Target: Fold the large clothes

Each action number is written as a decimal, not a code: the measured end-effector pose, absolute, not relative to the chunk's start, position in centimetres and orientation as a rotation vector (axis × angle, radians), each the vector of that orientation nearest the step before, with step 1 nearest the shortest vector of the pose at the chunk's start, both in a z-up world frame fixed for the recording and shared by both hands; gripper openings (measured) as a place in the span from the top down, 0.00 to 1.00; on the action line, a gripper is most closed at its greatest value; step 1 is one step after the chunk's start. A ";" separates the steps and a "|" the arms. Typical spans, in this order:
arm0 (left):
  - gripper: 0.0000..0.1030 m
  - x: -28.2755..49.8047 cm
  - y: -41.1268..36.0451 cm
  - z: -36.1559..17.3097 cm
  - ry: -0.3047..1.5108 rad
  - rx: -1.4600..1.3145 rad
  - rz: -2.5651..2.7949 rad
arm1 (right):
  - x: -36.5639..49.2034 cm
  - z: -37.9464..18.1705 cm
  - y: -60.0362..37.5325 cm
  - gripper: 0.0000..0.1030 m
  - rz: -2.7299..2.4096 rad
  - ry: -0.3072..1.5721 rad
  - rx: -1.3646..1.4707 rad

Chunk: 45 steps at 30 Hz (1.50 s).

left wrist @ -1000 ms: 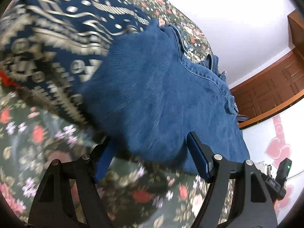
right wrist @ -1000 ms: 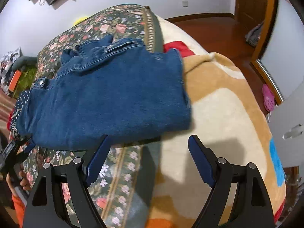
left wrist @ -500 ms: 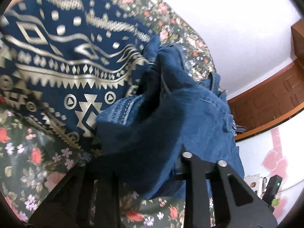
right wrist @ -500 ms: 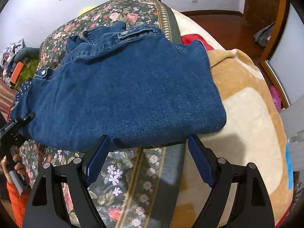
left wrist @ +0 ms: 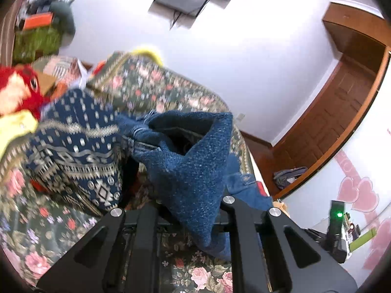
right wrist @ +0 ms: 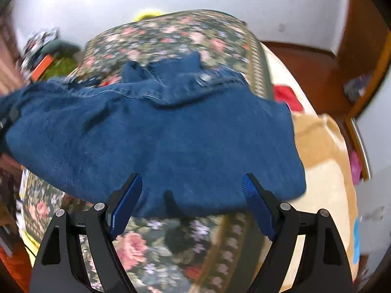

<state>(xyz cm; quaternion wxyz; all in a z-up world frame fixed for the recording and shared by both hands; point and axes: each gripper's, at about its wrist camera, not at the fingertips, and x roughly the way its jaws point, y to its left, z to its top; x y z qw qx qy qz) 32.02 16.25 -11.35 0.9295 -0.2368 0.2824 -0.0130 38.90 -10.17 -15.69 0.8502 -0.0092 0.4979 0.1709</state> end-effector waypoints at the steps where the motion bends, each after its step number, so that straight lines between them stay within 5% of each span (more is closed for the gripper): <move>1: 0.89 31.7 16.1 -10.8 0.562 -0.473 -0.022 | 38.9 -15.7 -8.9 0.21 0.397 1.051 -0.048; 12: 0.89 31.4 16.7 -11.2 0.582 -0.411 0.050 | 41.1 -22.9 -2.4 0.18 0.569 1.295 -0.087; 25: 0.89 37.5 4.0 -9.7 0.608 -0.277 -0.141 | 38.6 -18.5 -13.0 0.18 0.443 1.097 0.080; 35: 0.88 42.8 -11.6 -21.0 1.004 -0.102 -0.453 | 34.9 -20.0 -23.4 0.18 0.190 1.102 0.189; 39: 0.83 41.2 -13.0 -22.7 1.027 0.007 -0.472 | 34.4 -20.7 -25.3 0.18 0.155 1.116 0.234; 45: 0.53 38.0 -12.9 -20.4 1.031 0.084 -0.563 | 34.5 -19.5 -25.7 0.18 0.164 1.092 0.269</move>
